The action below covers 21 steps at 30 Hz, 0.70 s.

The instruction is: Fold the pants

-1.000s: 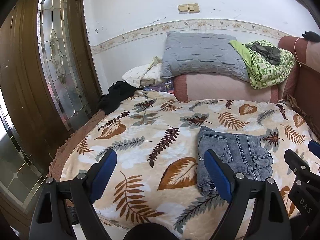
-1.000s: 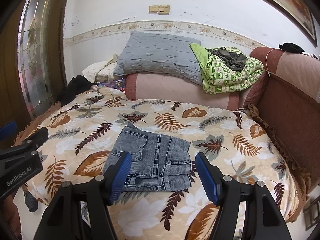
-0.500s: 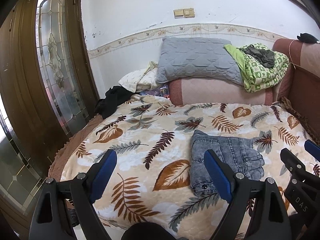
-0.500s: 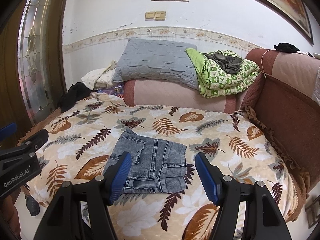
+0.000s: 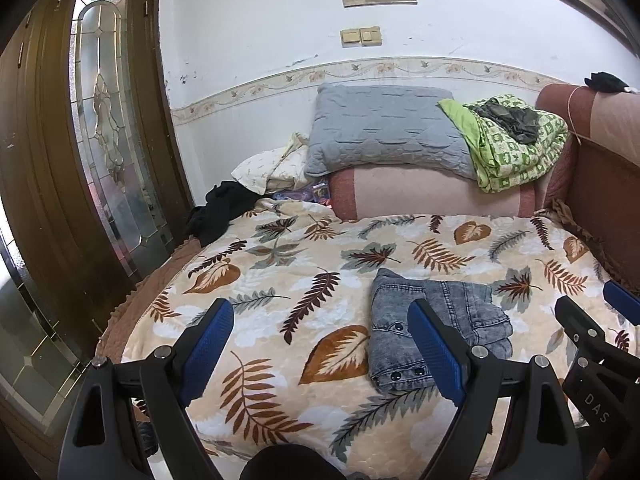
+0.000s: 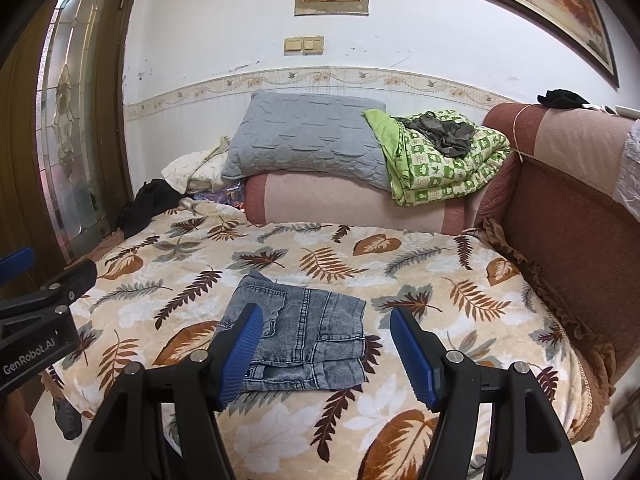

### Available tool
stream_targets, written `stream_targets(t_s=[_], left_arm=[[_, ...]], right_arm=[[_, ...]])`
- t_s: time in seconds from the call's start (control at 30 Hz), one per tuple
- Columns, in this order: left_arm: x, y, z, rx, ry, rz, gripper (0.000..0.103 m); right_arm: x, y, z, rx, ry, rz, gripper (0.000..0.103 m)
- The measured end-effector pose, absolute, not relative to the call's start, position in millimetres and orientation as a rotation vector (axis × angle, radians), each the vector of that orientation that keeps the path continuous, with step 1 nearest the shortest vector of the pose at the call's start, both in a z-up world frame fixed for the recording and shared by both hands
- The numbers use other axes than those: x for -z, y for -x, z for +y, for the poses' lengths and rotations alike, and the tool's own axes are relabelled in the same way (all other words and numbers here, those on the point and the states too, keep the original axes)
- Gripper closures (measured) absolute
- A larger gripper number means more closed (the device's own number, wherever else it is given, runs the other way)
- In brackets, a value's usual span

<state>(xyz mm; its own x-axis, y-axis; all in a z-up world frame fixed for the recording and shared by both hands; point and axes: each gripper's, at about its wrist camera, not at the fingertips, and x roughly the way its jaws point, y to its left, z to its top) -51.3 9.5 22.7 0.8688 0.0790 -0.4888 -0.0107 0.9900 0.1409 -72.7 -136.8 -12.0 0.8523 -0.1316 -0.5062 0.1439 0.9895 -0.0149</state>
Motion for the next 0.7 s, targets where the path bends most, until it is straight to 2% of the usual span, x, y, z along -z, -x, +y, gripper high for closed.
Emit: stream_targets(t_s=[0.7], left_arm=[[2,10,8,0.019,-0.115,0.588,0.014]], right_arm=[[40,32,-134,0.128,-0.003,0.606,0.033]])
